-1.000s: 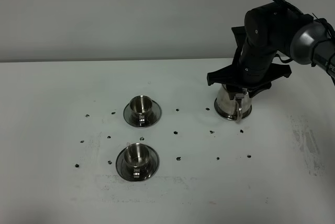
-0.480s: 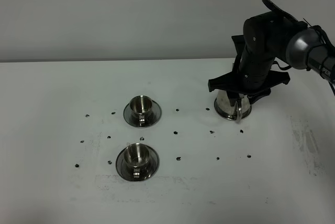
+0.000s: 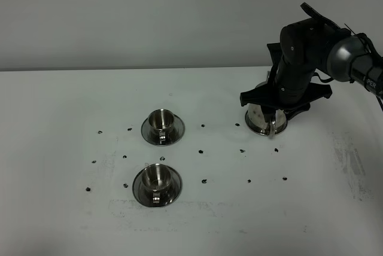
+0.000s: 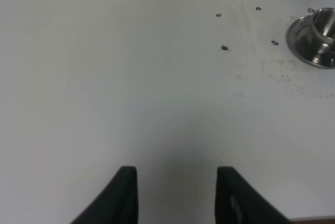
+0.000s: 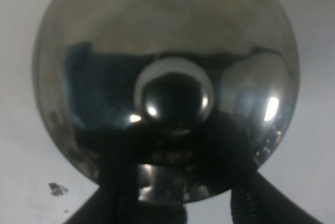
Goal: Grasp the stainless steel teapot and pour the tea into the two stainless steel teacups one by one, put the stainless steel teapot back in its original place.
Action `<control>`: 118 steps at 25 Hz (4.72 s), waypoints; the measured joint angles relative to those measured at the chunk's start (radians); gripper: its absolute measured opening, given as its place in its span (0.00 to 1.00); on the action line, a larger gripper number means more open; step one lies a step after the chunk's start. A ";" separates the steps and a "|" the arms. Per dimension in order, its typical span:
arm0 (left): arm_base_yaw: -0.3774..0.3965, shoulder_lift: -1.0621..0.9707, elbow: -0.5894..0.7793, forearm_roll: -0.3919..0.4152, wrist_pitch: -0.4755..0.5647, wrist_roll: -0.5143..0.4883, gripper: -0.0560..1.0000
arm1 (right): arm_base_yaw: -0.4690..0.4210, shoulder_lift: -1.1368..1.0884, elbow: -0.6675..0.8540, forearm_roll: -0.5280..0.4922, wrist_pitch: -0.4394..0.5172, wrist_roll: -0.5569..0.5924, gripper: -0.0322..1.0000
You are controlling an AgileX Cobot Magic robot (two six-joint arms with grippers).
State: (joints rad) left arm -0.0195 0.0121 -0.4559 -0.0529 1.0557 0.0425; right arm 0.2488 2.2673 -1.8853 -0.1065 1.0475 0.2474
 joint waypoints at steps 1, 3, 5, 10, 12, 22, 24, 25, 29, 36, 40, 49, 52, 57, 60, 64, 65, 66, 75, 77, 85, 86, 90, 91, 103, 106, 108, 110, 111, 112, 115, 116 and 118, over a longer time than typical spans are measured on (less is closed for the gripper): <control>0.000 0.000 0.000 0.000 0.000 0.000 0.40 | 0.000 0.000 0.000 0.000 -0.004 -0.006 0.41; 0.000 0.000 0.000 0.000 0.000 0.000 0.40 | 0.000 0.000 0.000 0.000 -0.007 -0.021 0.36; 0.000 0.000 0.000 0.000 0.000 0.000 0.40 | -0.002 0.007 0.000 -0.001 -0.009 -0.039 0.26; 0.000 0.000 0.000 0.000 0.000 0.000 0.40 | -0.005 0.024 -0.001 -0.003 -0.030 -0.112 0.21; 0.000 0.000 0.000 0.000 0.000 0.000 0.40 | -0.007 0.024 -0.002 -0.003 -0.031 -0.129 0.21; 0.000 0.000 0.000 0.000 0.000 0.001 0.40 | -0.010 -0.023 0.000 -0.009 0.022 -0.172 0.21; 0.000 0.000 0.000 0.000 0.000 0.001 0.40 | -0.010 -0.053 0.000 -0.018 0.031 -0.176 0.21; 0.000 0.000 0.000 0.000 0.000 0.001 0.40 | -0.010 -0.070 0.000 -0.024 0.034 -0.179 0.21; 0.000 0.000 0.000 0.000 0.000 0.001 0.40 | -0.003 -0.138 0.000 -0.057 0.044 -0.199 0.21; 0.000 0.000 0.000 0.000 0.000 0.001 0.40 | 0.129 -0.236 0.009 -0.093 0.106 -0.306 0.21; 0.000 0.000 0.000 0.000 0.000 0.001 0.40 | 0.248 -0.283 0.067 -0.087 0.092 -0.374 0.21; 0.000 0.000 0.000 0.000 0.000 0.001 0.40 | 0.375 -0.426 0.348 -0.098 -0.077 -0.463 0.21; 0.000 0.000 0.000 0.000 0.000 0.001 0.40 | 0.400 -0.442 0.438 -0.099 -0.099 -0.534 0.21; 0.000 0.000 0.000 0.000 0.000 0.000 0.40 | 0.434 -0.442 0.531 -0.170 -0.126 -0.591 0.21; 0.000 0.000 0.000 0.000 0.000 -0.001 0.40 | 0.452 -0.442 0.549 -0.227 -0.127 -0.596 0.21; 0.000 0.000 0.000 0.000 0.000 -0.001 0.40 | 0.470 -0.441 0.549 -0.300 -0.132 -0.619 0.21; 0.000 0.000 0.000 0.000 0.000 0.000 0.40 | 0.473 -0.436 0.549 -0.309 -0.133 -0.639 0.21; 0.000 0.000 0.000 0.000 0.000 0.000 0.40 | 0.476 -0.430 0.549 -0.322 -0.133 -0.664 0.21; 0.000 0.000 0.000 0.000 0.000 0.000 0.40 | 0.485 -0.373 0.549 -0.402 -0.129 -0.748 0.21; 0.000 0.000 0.000 0.000 0.000 0.000 0.40 | 0.487 -0.373 0.549 -0.422 -0.136 -0.749 0.21; 0.000 0.000 0.000 0.000 0.000 0.000 0.40 | 0.491 -0.355 0.549 -0.509 -0.166 -0.786 0.21; 0.000 0.000 0.000 0.000 0.000 0.000 0.40 | 0.491 -0.345 0.549 -0.513 -0.171 -0.792 0.21; 0.000 0.000 0.000 0.000 0.000 0.000 0.40 | 0.494 -0.319 0.549 -0.534 -0.188 -0.800 0.21; 0.000 0.000 0.000 0.000 0.000 0.000 0.40 | 0.498 -0.318 0.549 -0.539 -0.188 -0.801 0.21; 0.000 0.000 0.000 0.000 0.000 0.001 0.40 | 0.521 -0.311 0.516 -0.651 -0.183 -0.809 0.21; 0.000 0.000 0.000 0.000 0.000 0.001 0.40 | 0.521 -0.306 0.516 -0.660 -0.182 -0.833 0.21; 0.000 0.000 0.000 0.000 0.000 0.001 0.40 | 0.521 -0.303 0.516 -0.663 -0.182 -0.845 0.21; 0.000 0.000 0.000 0.000 0.000 0.001 0.40 | 0.521 -0.303 0.516 -0.673 -0.182 -0.853 0.21; 0.000 0.000 0.000 0.000 0.000 0.001 0.40 | 0.521 -0.303 0.516 -0.683 -0.183 -0.854 0.21; 0.000 0.000 0.000 0.000 0.000 0.001 0.40 | 0.521 -0.303 0.516 -0.691 -0.184 -0.855 0.21; 0.000 0.000 0.000 0.000 0.000 0.001 0.40 | 0.521 -0.303 0.516 -0.711 -0.185 -0.854 0.21; 0.000 0.000 0.000 0.000 0.000 0.001 0.40 | 0.521 -0.303 0.516 -0.716 -0.187 -0.854 0.21; 0.000 0.000 0.000 0.000 0.000 0.001 0.40 | 0.521 -0.303 0.516 -0.716 -0.188 -0.856 0.21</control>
State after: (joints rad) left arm -0.0195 0.0121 -0.4559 -0.0529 1.0557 0.0432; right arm 0.7701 1.9642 -1.3691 -0.8222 0.8595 -0.6088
